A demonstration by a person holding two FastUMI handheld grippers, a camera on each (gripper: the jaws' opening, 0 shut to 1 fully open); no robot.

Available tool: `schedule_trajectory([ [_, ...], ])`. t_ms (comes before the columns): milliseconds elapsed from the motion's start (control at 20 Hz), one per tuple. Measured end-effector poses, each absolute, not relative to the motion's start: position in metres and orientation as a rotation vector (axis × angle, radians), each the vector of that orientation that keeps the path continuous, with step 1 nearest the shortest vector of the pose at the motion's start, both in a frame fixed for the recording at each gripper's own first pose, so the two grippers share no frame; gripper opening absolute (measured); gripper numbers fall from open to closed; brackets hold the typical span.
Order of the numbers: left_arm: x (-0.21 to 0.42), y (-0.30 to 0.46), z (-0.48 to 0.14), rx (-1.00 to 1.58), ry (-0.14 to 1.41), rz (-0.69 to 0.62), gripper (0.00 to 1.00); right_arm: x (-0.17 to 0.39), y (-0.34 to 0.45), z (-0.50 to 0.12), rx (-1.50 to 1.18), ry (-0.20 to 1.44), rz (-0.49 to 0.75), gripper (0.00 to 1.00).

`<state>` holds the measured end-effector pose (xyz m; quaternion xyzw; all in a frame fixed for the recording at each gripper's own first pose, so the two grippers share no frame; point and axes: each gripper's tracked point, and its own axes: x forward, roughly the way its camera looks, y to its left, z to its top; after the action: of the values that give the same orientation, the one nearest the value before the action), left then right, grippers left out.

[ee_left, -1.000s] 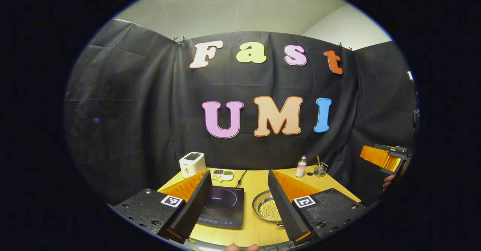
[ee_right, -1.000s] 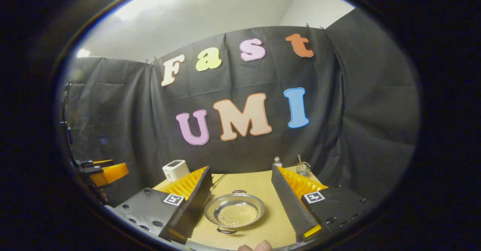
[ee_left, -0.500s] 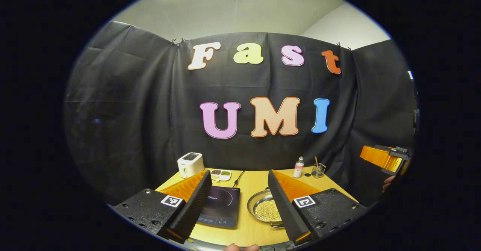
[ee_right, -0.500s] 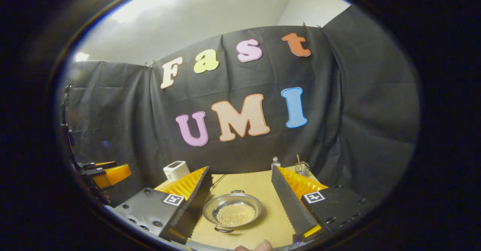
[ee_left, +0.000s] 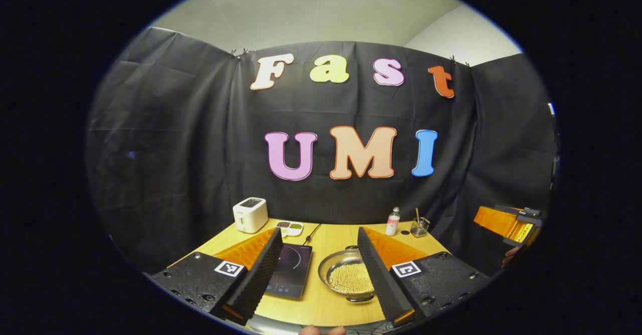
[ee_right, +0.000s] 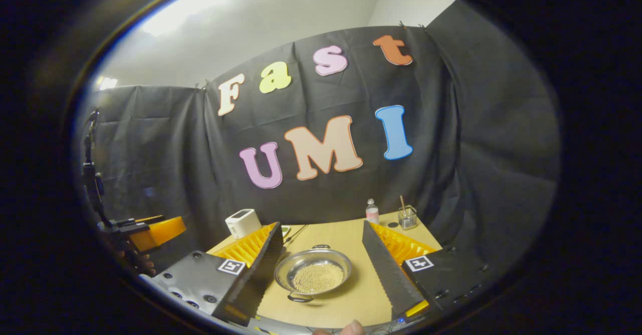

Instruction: First push the handle of the pot to place it horizontally, then grasp the pot with both hands and set it on the induction cooktop.

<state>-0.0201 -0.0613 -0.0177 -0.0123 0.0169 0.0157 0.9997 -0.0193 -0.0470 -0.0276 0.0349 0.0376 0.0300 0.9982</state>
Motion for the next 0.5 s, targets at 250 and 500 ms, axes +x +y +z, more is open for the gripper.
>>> schedule_trajectory([
  [250,-0.021,-0.037,-0.032,0.0,0.072,0.058,0.92,-0.015,-0.039,-0.054,0.078,0.128,0.057,0.92],
  [500,0.001,-0.01,-0.041,-0.041,0.09,0.042,0.87,0.007,0.0,-0.071,0.072,0.19,0.058,0.92],
])
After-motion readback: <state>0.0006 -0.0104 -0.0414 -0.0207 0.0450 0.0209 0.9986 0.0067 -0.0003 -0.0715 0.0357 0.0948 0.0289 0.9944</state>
